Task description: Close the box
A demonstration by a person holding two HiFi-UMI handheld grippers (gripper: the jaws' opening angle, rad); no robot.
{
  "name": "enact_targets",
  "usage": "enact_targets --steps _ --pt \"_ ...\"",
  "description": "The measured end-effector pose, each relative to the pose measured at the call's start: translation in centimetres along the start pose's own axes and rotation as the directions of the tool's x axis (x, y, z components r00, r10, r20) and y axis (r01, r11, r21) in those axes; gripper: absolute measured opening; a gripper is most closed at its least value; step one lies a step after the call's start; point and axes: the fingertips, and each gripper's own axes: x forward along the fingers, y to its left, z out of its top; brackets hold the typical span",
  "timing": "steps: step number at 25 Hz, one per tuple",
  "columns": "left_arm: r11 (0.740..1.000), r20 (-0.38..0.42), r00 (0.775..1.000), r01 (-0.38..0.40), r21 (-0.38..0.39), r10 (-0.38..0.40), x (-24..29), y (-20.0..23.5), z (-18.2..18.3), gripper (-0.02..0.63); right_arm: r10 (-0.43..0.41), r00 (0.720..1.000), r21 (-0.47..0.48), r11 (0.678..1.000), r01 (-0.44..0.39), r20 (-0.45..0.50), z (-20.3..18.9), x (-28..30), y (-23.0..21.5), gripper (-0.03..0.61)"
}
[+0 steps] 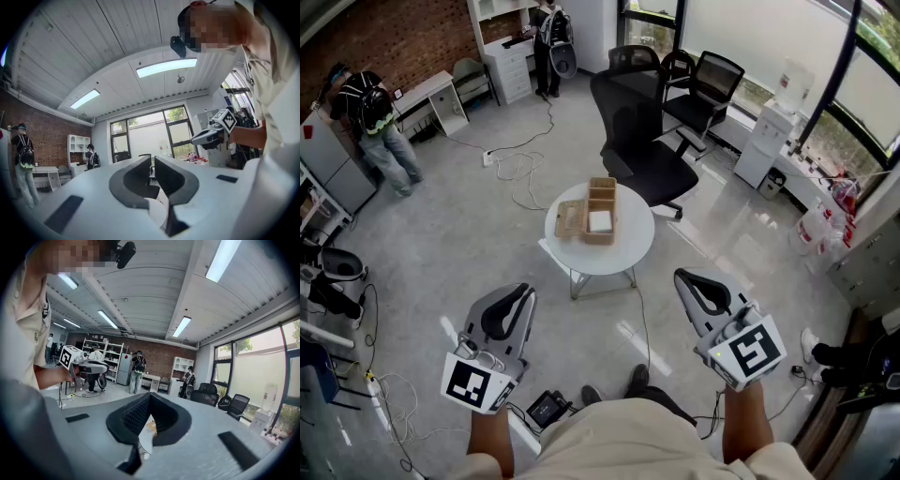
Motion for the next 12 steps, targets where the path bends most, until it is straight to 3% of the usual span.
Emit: enact_targets --steps 12 --pt "1.0 0.009 1.0 0.023 -0.008 -0.023 -1.7 0.4 -0.1 0.034 -0.016 1.0 -0.001 1.0 0.016 -0.01 0.4 -0.1 2.1 -0.011"
